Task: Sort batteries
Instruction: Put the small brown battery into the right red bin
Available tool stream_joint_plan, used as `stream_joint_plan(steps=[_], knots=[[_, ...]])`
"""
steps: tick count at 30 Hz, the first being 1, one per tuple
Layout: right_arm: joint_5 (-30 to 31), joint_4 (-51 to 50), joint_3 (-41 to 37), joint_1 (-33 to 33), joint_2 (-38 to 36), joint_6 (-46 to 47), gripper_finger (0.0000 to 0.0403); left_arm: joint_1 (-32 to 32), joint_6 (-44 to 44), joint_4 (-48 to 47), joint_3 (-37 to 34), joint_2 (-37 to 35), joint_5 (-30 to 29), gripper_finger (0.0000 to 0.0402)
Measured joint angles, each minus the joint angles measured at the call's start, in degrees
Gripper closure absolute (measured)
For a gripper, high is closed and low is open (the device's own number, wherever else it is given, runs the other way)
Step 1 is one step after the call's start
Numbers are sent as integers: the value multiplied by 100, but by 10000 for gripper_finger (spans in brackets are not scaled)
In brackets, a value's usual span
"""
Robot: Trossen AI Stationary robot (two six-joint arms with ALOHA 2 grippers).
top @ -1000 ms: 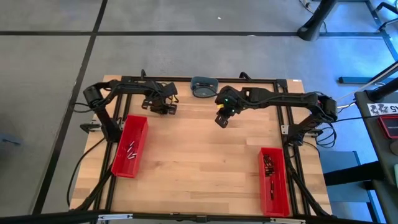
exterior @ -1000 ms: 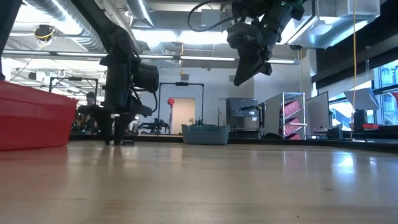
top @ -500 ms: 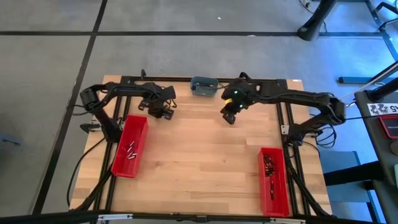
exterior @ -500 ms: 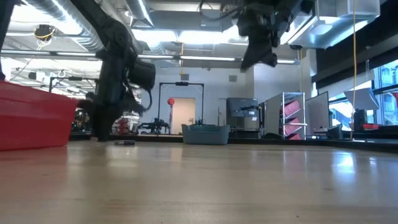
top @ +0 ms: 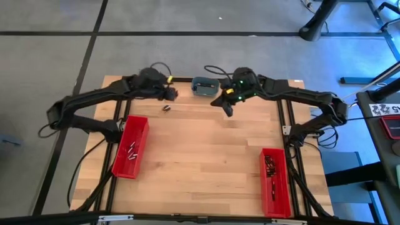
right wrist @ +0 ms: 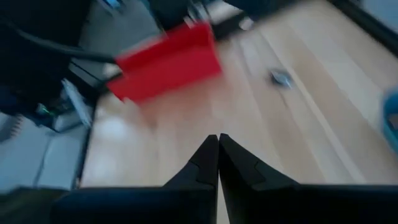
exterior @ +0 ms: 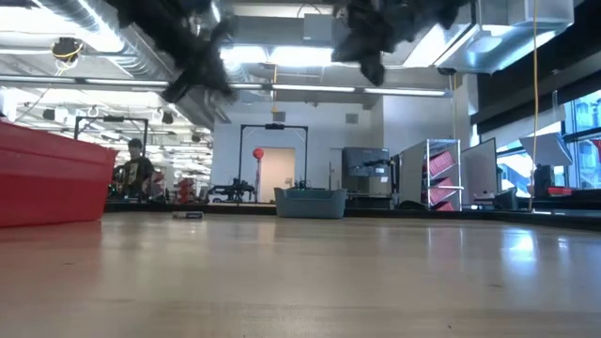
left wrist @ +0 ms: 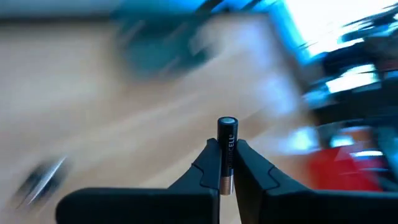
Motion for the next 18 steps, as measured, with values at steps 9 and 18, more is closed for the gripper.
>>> stream_joint_plan(steps=[9,18], knots=[[-600,3202,0,33,758,1302,348,-722,1025,3333,8,-371,23,390],[6,4882,1,395,910,1331,258,-1029,1034,4114,13,-135,7,392]])
